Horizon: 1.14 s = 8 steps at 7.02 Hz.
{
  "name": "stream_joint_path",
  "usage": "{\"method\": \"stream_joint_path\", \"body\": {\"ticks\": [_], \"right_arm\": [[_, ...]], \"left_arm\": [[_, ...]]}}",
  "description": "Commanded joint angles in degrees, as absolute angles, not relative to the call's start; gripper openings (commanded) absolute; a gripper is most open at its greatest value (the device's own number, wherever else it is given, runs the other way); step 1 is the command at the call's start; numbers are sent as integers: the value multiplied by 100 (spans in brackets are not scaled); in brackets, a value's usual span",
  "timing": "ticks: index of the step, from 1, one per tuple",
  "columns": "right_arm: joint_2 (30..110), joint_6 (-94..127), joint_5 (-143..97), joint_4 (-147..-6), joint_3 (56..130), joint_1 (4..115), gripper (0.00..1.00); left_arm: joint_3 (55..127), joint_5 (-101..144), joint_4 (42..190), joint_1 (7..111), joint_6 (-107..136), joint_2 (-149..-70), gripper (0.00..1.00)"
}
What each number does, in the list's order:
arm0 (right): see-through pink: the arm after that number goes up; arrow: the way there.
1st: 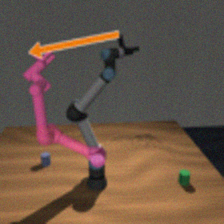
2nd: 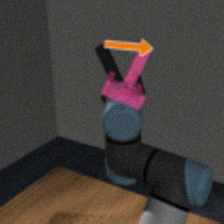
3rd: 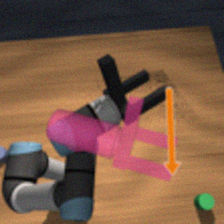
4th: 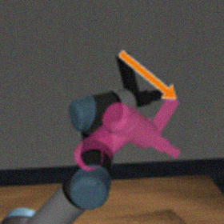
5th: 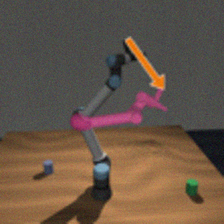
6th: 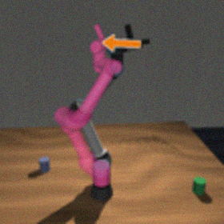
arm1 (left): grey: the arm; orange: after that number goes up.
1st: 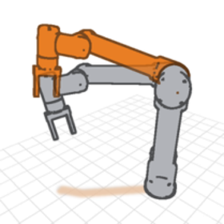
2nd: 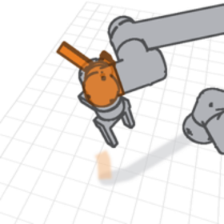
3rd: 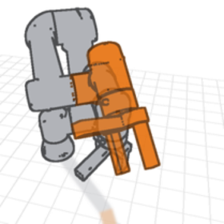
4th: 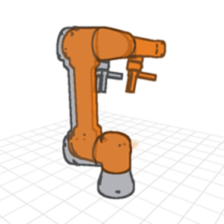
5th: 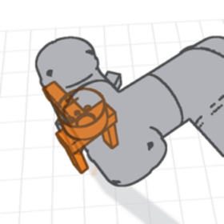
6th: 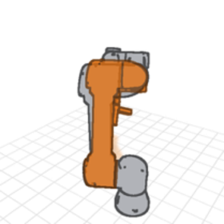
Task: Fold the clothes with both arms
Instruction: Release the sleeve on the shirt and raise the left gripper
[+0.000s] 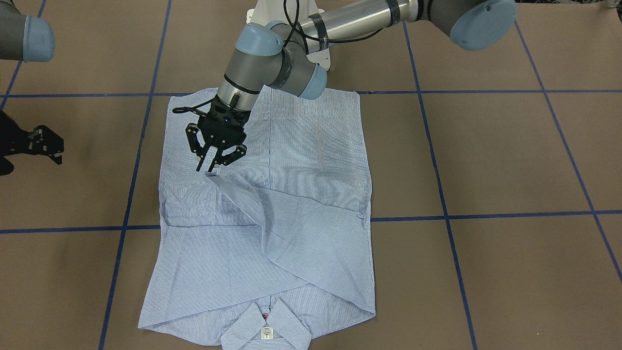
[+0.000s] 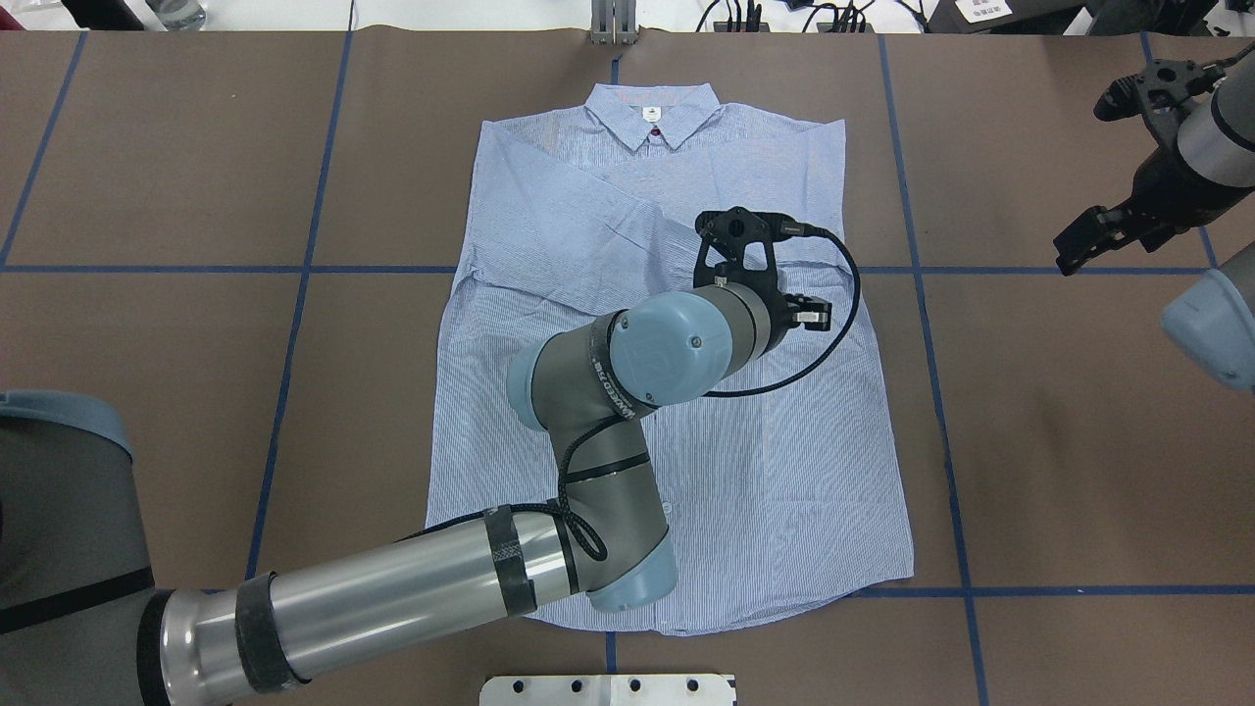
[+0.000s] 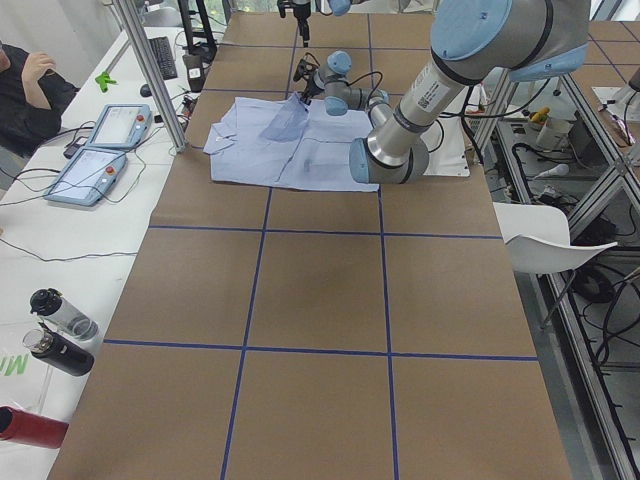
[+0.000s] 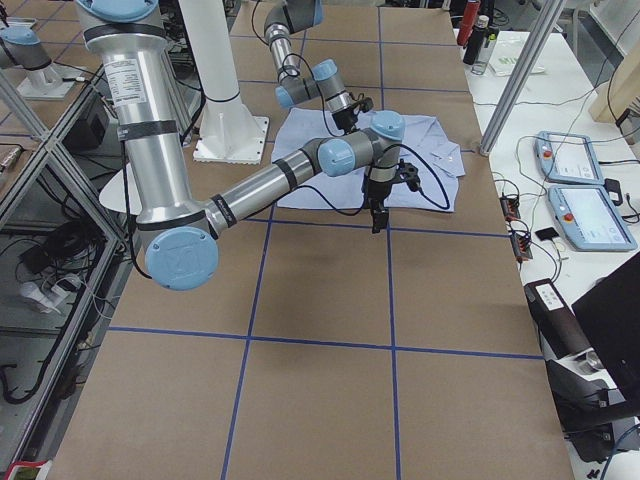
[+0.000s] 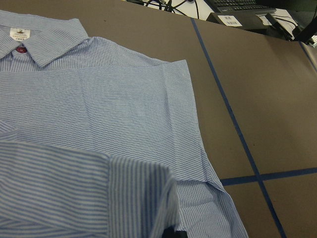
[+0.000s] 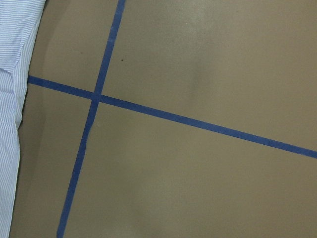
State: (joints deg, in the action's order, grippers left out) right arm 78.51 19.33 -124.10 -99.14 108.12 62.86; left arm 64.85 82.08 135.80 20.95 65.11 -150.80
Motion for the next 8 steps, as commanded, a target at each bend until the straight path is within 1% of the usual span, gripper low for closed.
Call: {"method": "stream_joint_path", "body": {"ticks": [1,3,5,6,7,8], "right_arm": [[7822,1934,-12428,-9914,10819,6319,100],[7822,1934,-12612,-9914,10837,6363,100],[7595,2177,-12744,-9914,10828,6372,100],[7559,2336,-12744,-9871,10898,6363,100],[7628,2738,-12744,-9392,10907,6355,100],[7803,3290,-12735,-8725,10899,6128,100]], "left_arm": [[6504,7946,13834,1846,5986,-15030,100],[6539,7954,13825,1854,5976,-14994,100],[6591,7972,13668,2029,6055,-14959,100],[6731,8076,13128,2248,6099,-14907,100],[7254,8799,12617,2624,6265,-14558,100],[8199,9450,12012,3011,6240,-13850,100]]}}
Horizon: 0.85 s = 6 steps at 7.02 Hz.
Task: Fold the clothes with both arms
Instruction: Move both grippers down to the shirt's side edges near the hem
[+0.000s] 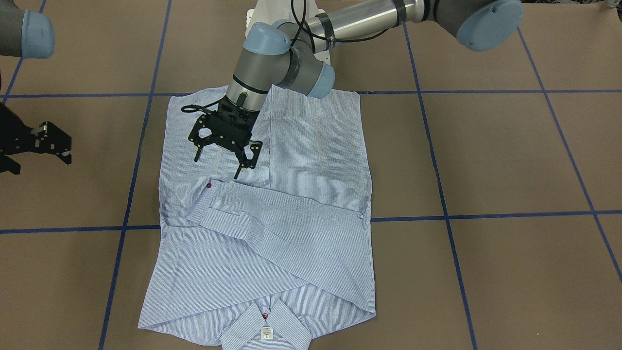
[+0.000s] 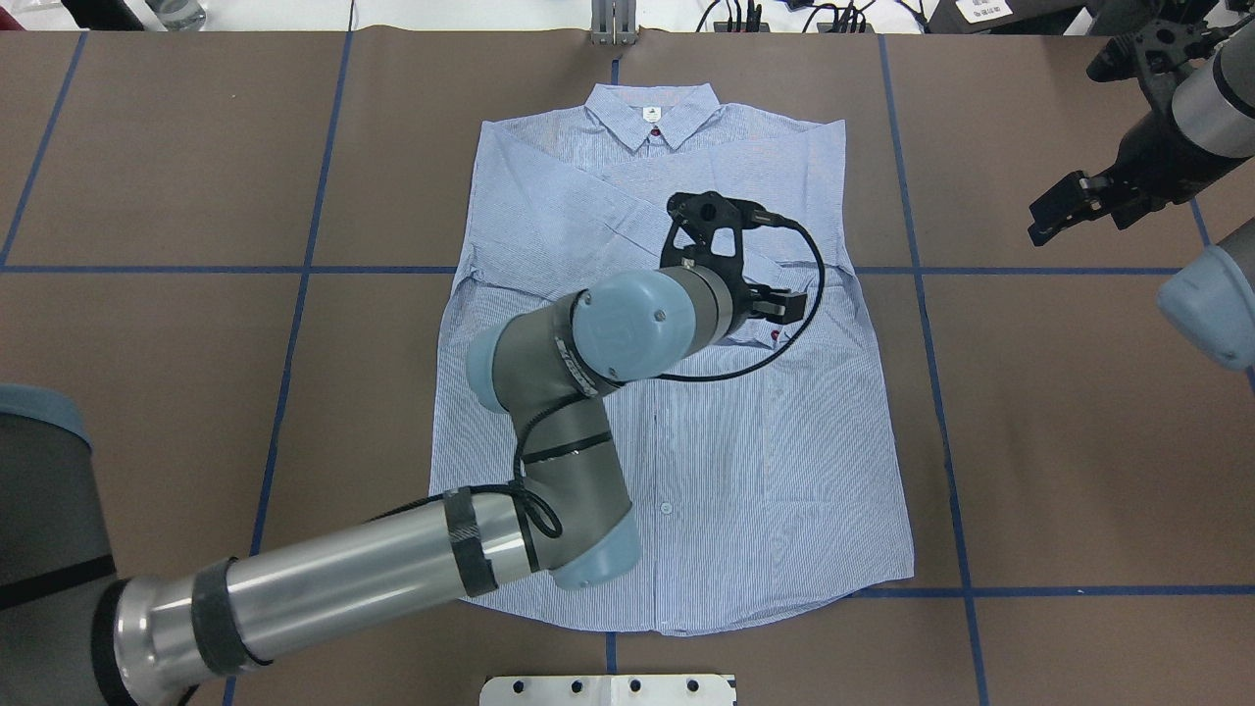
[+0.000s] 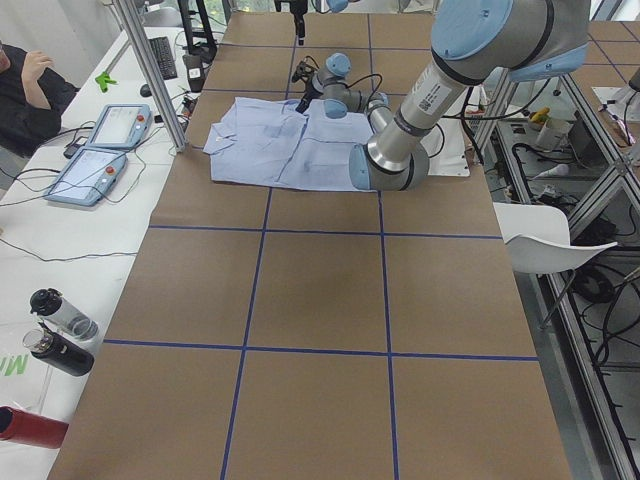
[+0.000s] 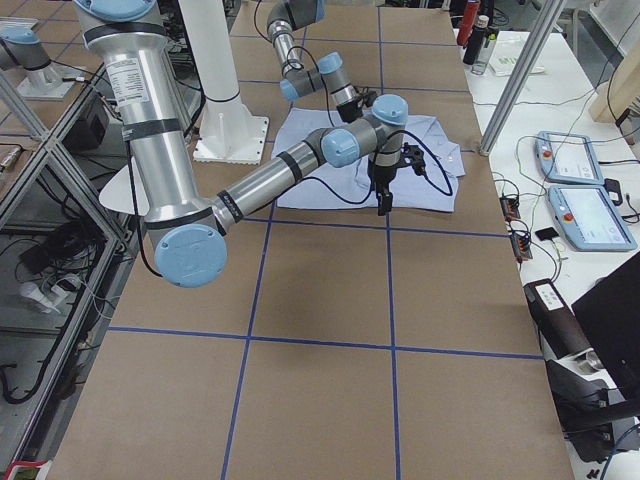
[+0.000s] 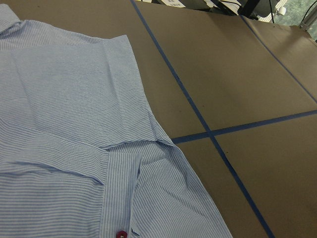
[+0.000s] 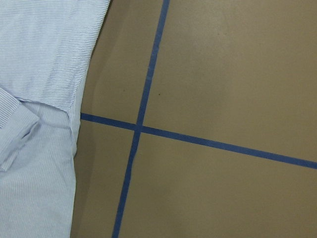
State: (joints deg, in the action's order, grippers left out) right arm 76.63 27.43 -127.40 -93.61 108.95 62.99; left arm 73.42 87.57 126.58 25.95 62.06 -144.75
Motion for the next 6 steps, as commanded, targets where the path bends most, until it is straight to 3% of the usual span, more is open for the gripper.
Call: {"method": "stream_joint_path", "body": {"ticks": [1,3,6], "right_arm": [[7961,3870,-12701,-8014,10898,5839,100],[8575,4889,-12657,-6617,10907,5381,100],[8964,6332,-11465,-6240,11380,3873,100]], "left_arm": [[9070,9622,11701,3197,6197,-13138,100],[10392,9633,11376,3331,5935,-11914,100],[11424,10036,10214,3410,5836,-11209,100]]}}
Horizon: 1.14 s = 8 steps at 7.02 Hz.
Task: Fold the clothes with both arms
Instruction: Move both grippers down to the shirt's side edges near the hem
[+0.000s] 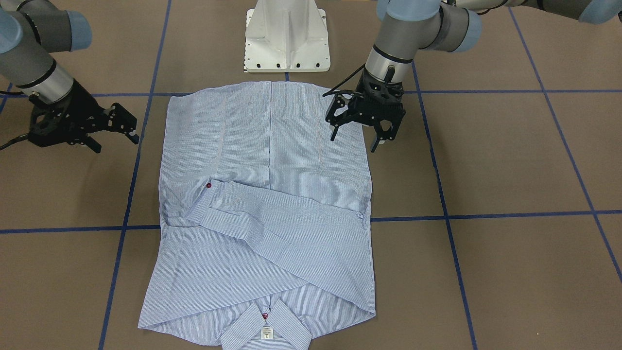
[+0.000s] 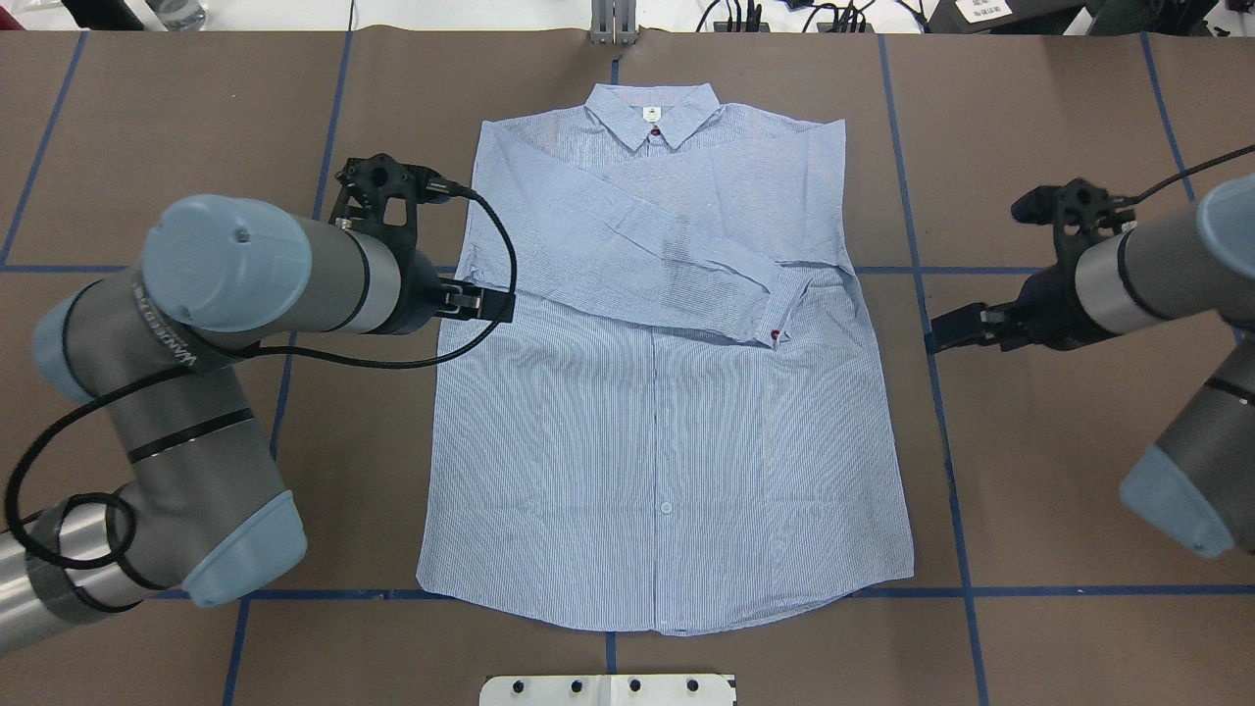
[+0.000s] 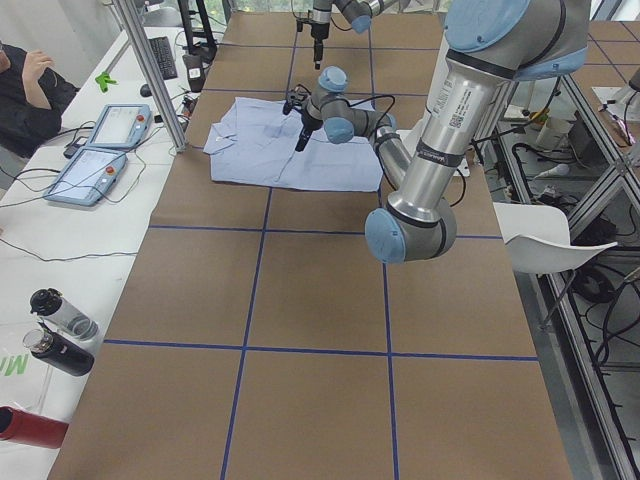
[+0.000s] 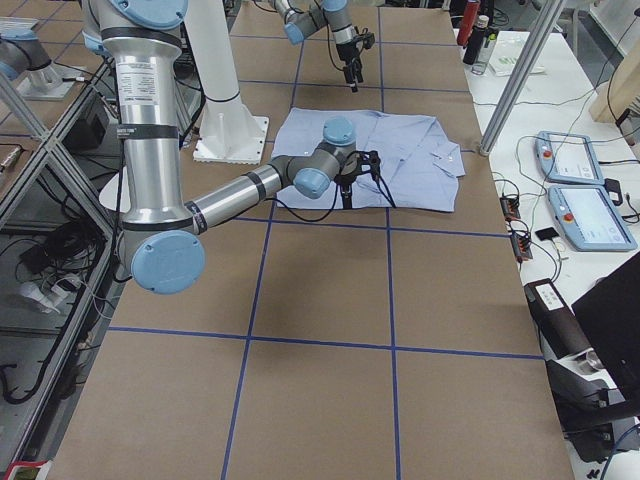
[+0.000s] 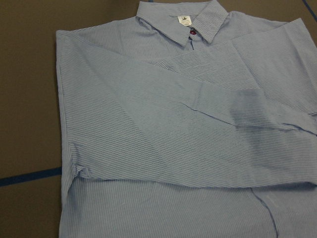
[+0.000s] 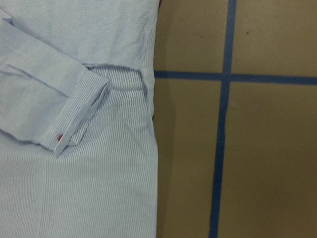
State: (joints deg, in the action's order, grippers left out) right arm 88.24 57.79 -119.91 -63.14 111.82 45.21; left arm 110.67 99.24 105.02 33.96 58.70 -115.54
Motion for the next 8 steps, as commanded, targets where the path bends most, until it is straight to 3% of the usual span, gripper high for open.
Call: {"method": "stream_joint_path", "body": {"ticks": [1,3,6,8], "right_arm": [[8965,6902,-11261,-6249,11443,3450,100],[8974,7852,-10534,-6328,11452,2484,99],[9035,7945,-10503,-7441,11916,2031,99],[9044,7945,-10634,-7453,11892,2013,98]], "left_arm": [[11461,10202,10213,3410,5845,-11058,100],[11723,10265,10204,3410,5924,-10751,100],[11725,10274,10204,3401,5933,-10740,100],[11725,10274,10213,3393,5933,-10740,100]]}}
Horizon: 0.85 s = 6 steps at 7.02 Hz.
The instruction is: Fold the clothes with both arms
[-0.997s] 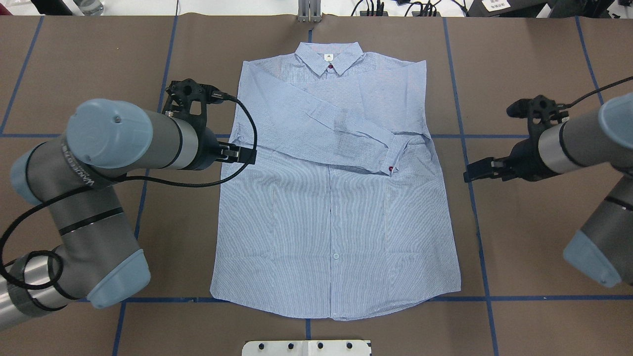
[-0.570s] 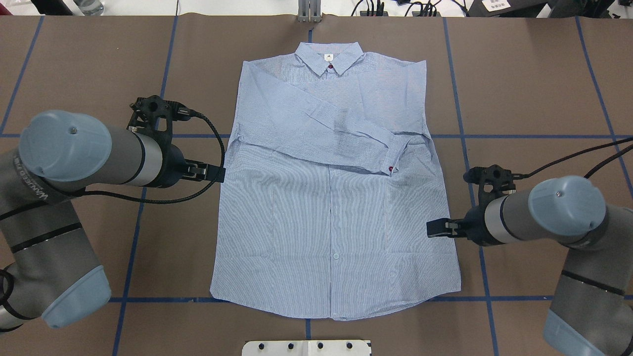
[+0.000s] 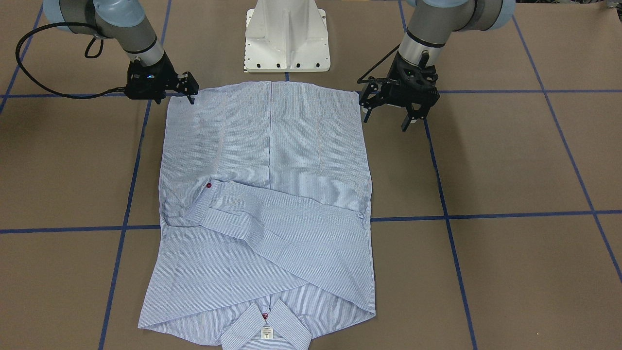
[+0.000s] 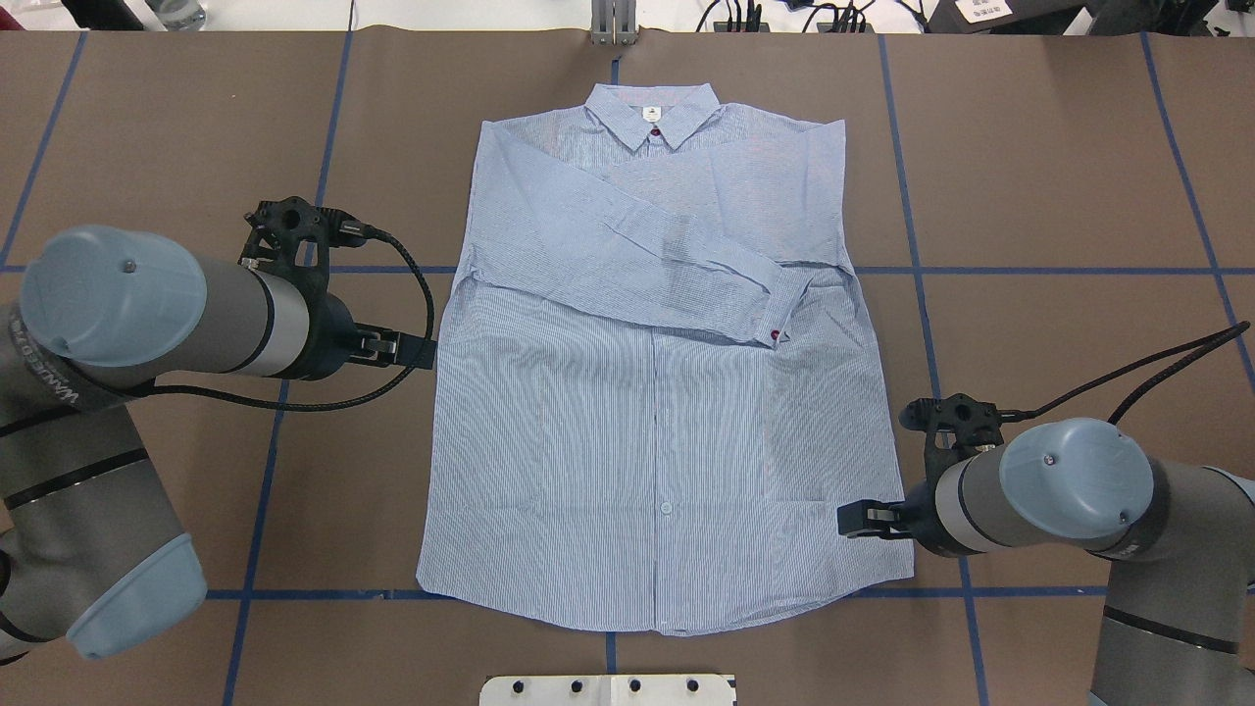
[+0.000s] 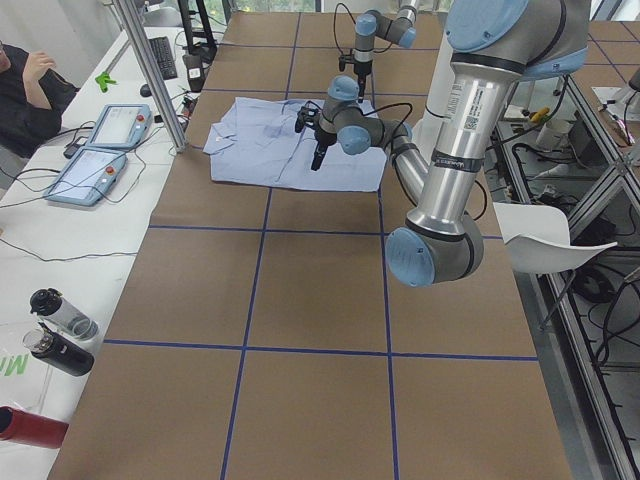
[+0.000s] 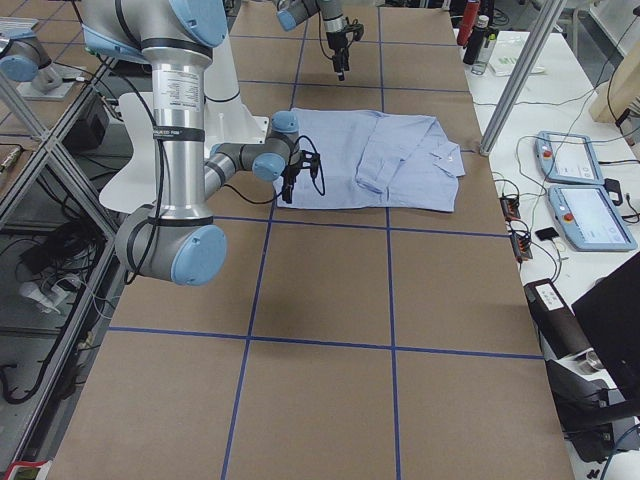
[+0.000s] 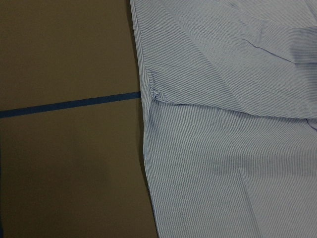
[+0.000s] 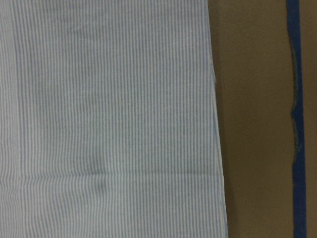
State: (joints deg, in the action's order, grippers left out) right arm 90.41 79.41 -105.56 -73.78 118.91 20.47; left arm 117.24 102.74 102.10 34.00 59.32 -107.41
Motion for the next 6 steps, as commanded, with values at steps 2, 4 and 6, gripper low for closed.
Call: {"method": "stream_joint_path", "body": {"ticks": [2,4,6], "right_arm": [[9053,7937,-10679,-7453,11761,2013,93],[9053,7928,-10784,-7444,11567,2004,93],[9053,7936,-10933,-7453,11549,2004,79]], "left_arm": [[11725,10274,10213,3384,5933,-10749,100],[11725,10274,10213,3375,5933,-10767,100],[11725,10274,10213,3375,5933,-10784,100]]}}
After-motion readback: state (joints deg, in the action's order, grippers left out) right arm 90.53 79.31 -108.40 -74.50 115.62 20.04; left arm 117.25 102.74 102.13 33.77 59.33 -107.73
